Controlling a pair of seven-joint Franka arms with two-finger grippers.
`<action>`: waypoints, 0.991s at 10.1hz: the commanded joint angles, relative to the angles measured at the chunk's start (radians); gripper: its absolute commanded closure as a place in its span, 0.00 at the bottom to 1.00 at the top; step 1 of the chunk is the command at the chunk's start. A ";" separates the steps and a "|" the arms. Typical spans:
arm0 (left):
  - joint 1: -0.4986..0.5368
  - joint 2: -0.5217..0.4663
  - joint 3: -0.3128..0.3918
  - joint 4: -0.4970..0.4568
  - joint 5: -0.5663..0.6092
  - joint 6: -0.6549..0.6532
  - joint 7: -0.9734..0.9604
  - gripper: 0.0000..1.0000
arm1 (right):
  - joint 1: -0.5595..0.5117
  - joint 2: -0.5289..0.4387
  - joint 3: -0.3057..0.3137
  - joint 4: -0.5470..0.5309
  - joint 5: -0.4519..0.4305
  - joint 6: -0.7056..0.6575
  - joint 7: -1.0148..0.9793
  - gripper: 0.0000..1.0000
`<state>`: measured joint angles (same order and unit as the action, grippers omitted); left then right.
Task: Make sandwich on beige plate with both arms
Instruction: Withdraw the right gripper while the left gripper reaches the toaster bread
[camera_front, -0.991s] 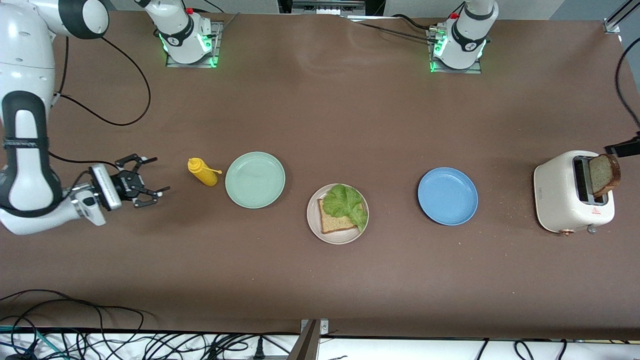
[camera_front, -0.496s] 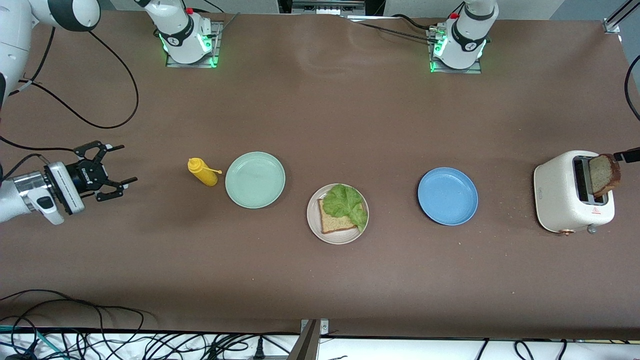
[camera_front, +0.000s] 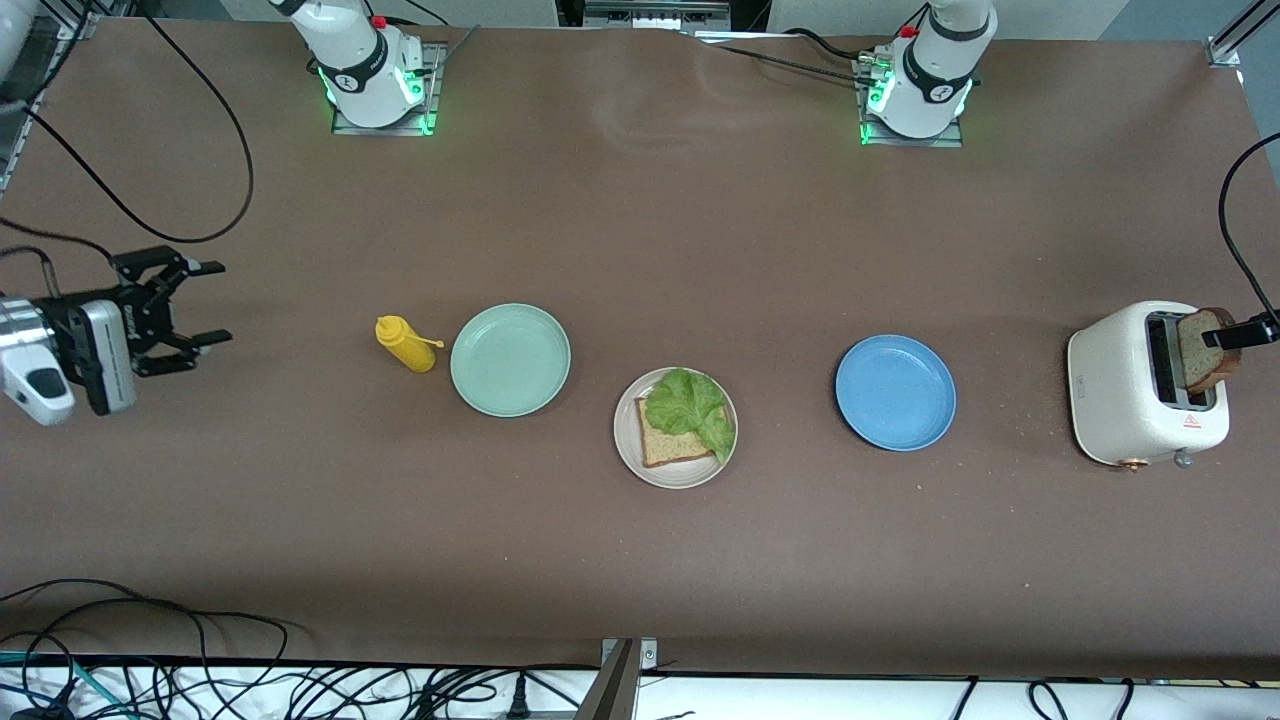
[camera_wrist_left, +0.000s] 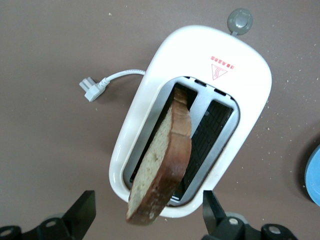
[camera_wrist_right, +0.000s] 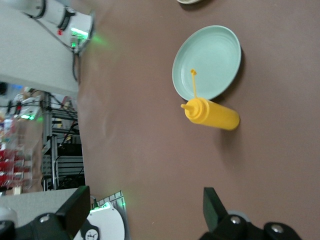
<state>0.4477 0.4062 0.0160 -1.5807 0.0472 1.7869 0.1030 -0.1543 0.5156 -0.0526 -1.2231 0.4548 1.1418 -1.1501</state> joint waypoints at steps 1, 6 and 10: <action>0.002 0.000 -0.008 -0.013 0.023 0.009 0.023 0.82 | 0.048 -0.184 -0.012 -0.194 -0.109 0.128 0.152 0.00; -0.004 0.003 -0.011 0.024 0.020 -0.036 0.127 1.00 | 0.139 -0.422 -0.012 -0.469 -0.374 0.424 0.642 0.00; -0.052 0.003 -0.030 0.186 0.031 -0.190 0.165 1.00 | 0.147 -0.466 -0.006 -0.516 -0.455 0.499 1.092 0.00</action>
<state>0.4030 0.4124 -0.0135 -1.4702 0.0480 1.6557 0.2271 -0.0164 0.1058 -0.0532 -1.6895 0.0190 1.6081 -0.1683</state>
